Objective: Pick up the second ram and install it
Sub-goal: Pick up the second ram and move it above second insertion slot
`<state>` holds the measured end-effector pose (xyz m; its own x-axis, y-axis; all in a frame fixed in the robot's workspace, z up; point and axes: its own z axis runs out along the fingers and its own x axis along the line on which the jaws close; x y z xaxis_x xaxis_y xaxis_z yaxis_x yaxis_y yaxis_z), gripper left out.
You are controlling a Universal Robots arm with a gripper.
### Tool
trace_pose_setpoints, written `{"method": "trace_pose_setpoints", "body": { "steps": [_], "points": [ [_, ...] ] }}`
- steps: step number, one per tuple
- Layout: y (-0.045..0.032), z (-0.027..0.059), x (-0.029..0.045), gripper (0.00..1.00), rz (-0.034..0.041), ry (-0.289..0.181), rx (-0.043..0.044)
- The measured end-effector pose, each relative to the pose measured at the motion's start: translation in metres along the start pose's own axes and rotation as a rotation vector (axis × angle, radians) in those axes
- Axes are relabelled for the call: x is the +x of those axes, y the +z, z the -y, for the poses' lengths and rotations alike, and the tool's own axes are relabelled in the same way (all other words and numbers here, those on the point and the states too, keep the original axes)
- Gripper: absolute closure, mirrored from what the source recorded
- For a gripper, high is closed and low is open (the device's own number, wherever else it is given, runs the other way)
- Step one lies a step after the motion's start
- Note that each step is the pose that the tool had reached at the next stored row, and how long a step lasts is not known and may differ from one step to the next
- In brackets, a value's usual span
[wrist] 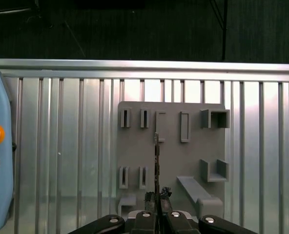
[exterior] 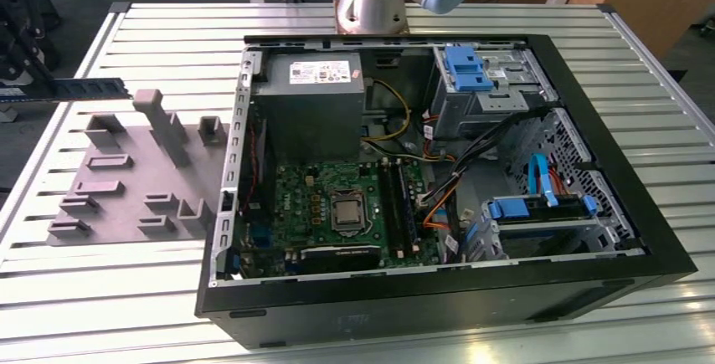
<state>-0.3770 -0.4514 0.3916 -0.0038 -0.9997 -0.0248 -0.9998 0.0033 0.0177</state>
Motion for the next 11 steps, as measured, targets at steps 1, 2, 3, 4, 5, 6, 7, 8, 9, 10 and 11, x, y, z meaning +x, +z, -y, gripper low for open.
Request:
{"method": "trace_pose_setpoints", "body": {
  "steps": [1, 2, 3, 4, 5, 6, 7, 8, 9, 10, 11],
  "points": [
    [0.0, 0.0003, 0.0, 0.86, 0.0, 0.0, -0.0001],
    [0.0, 0.0005, 0.0, 0.86, 0.0, 0.0, 0.0],
    [0.0, 0.0008, 0.0, 0.86, 0.0, 0.0, 0.0],
    [0.0, 0.0012, 0.0, 0.86, 0.0, 0.0, 0.0],
    [-0.0001, 0.0016, 0.0, 0.86, 0.0, 0.0, -0.0001],
    [-0.0001, 0.0022, 0.0, 0.86, 0.0, 0.0, 0.0],
    [0.0, 0.0028, 0.0, 0.86, 0.0001, 0.0, 0.0],
    [-0.0001, 0.0034, 0.0, 0.86, 0.0, 0.0, 0.0],
    [-0.0001, 0.0041, 0.0, 0.86, 0.0, 0.0, 0.0],
    [-0.0001, 0.0048, 0.0, 0.86, 0.0, 0.0, 0.0],
    [-0.0001, 0.0054, -0.0001, 0.86, 0.0, 0.0, 0.0]
  ]
}}
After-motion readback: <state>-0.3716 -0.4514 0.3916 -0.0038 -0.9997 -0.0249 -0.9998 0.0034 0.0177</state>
